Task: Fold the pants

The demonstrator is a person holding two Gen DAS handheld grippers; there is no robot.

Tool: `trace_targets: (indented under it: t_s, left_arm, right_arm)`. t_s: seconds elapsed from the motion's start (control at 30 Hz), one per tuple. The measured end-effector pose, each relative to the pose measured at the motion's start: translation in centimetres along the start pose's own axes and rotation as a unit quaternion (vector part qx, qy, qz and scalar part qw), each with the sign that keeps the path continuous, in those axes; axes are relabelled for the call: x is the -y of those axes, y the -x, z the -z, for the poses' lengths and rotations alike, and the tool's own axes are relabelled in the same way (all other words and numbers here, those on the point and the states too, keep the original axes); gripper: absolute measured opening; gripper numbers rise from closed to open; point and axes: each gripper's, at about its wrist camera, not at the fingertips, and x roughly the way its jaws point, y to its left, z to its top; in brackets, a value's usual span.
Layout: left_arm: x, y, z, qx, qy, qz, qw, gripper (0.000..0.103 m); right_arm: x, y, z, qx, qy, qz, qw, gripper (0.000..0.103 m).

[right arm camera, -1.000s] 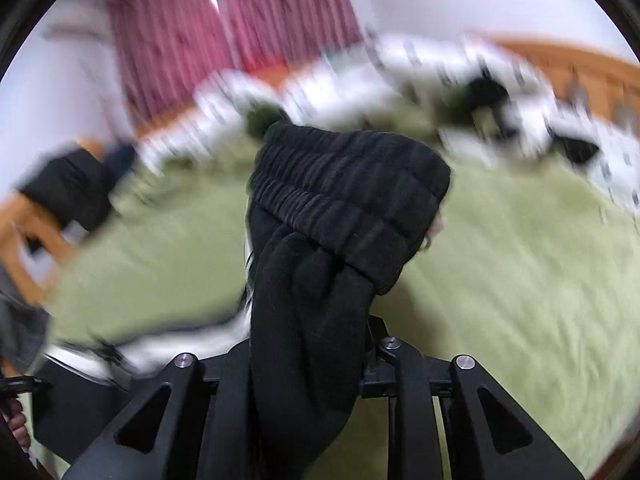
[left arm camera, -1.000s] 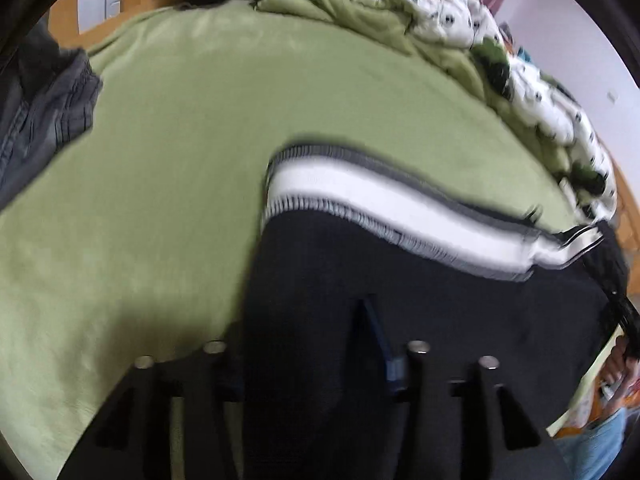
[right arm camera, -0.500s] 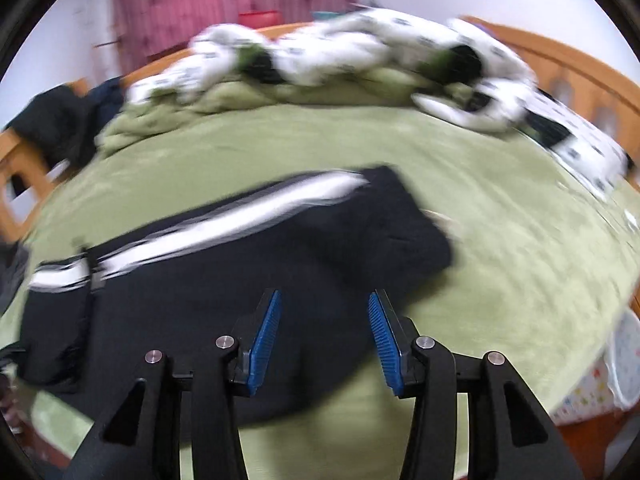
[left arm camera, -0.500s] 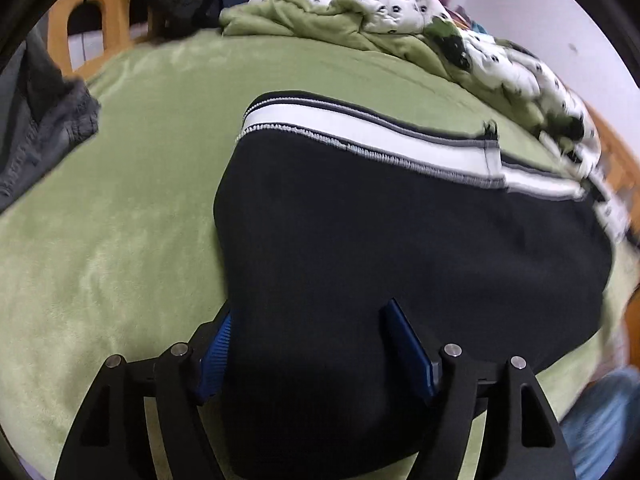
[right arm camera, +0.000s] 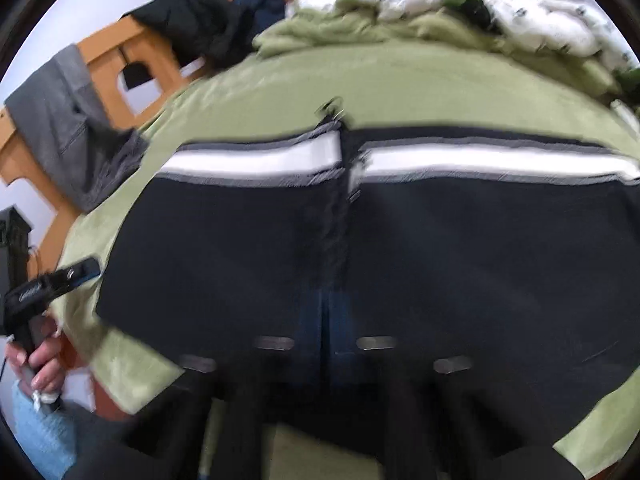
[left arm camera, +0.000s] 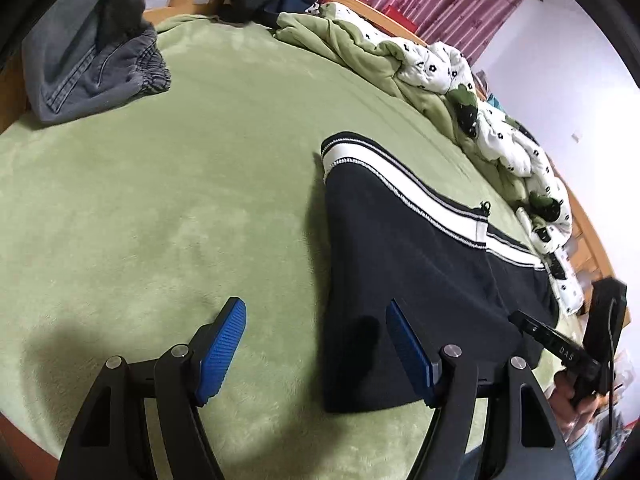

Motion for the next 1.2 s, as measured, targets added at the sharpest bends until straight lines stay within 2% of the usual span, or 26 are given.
trace_targets:
  t_s: [0.07,0.1,0.2,0.27,0.3,0.37,0.4,0.5,0.57,0.67,0.8,0.97,1.0,1.03,1.1,1.17,1.2]
  left_arm:
    - [-0.1,0.2,0.0,0.002,-0.001,0.008,1.0,0.071]
    - [0.0,0.3,0.1,0.001,-0.002,0.013,0.9999,0.071]
    - [0.3,-0.2,0.4,-0.019,-0.008,0.029,0.9994,0.071]
    - [0.8,-0.7,0.6,-0.031,-0.015,0.016,0.9993,0.071]
    - [1.0,-0.9,0.7,-0.032,-0.02,0.008,0.9992,0.07]
    - [1.1,-0.7,0.8,-0.03,-0.024,0.006,0.9992,0.071]
    - [1.1,-0.6,0.7,-0.027,-0.024,0.012,0.9993,0.071]
    - [0.9,-0.7,0.3,-0.028,-0.012,0.023,0.9993,0.071]
    - [0.7,-1.1,0.1,-0.031,-0.003,0.028,0.9991,0.071]
    - [0.6,-1.6,-0.1,-0.03,-0.003,0.026,0.9992,0.071]
    - [0.6,-2.5,-0.8,-0.032,-0.006,0.019,0.9993,0.071]
    - [0.5,-3.3,-1.4,-0.037,-0.004,0.018,0.9991,0.071]
    - [0.6,-3.3,-1.5,-0.036,-0.005,0.018,0.9992,0.071]
    - [0.7,-3.4,-1.6,-0.035,-0.007,0.019,0.9992,0.071]
    - [0.8,-3.3,-1.6,-0.034,-0.01,0.016,0.9993,0.071]
    - [0.9,-3.4,-1.6,-0.033,-0.009,0.02,0.9992,0.071]
    - [1.0,-3.5,-1.5,-0.036,-0.01,0.023,0.999,0.071]
  right_arm:
    - [0.1,2.2,1.0,0.038,-0.009,-0.017,0.999,0.0]
    - [0.5,2.7,1.1,0.04,-0.013,-0.025,0.999,0.0]
    - [1.1,1.7,3.0,0.0,-0.013,-0.001,1.0,0.0]
    - [1.5,-0.2,3.9,-0.045,-0.007,0.017,0.999,0.0]
    - [1.6,-0.5,4.2,-0.051,-0.007,0.013,0.999,0.0]
    - [1.8,0.6,3.9,-0.025,-0.008,-0.003,1.0,0.003]
    - [1.9,1.3,3.4,-0.01,-0.011,-0.014,1.0,0.004]
    - [2.0,2.5,0.8,0.027,-0.011,-0.028,0.999,0.024]
    - [2.0,2.2,-0.9,0.037,-0.002,-0.022,0.999,0.031]
    - [2.0,0.6,-4.3,0.05,0.002,-0.036,0.998,0.051]
    - [2.9,-3.2,-7.9,0.029,-0.006,-0.039,0.999,0.056]
    - [2.9,-10.4,-10.5,-0.058,-0.002,-0.03,0.998,0.061]
    - [2.4,-10.5,-10.9,-0.05,0.012,-0.027,0.998,0.051]
    - [1.8,-10.2,-11.2,-0.047,0.031,-0.037,0.998,0.025]
    - [1.9,-8.6,-11.8,-0.022,0.045,-0.048,0.998,0.017]
    - [3.6,-5.5,-12.3,0.039,0.005,-0.096,0.995,0.017]
    - [4.3,-4.9,-12.4,0.053,-0.008,-0.091,0.994,0.018]
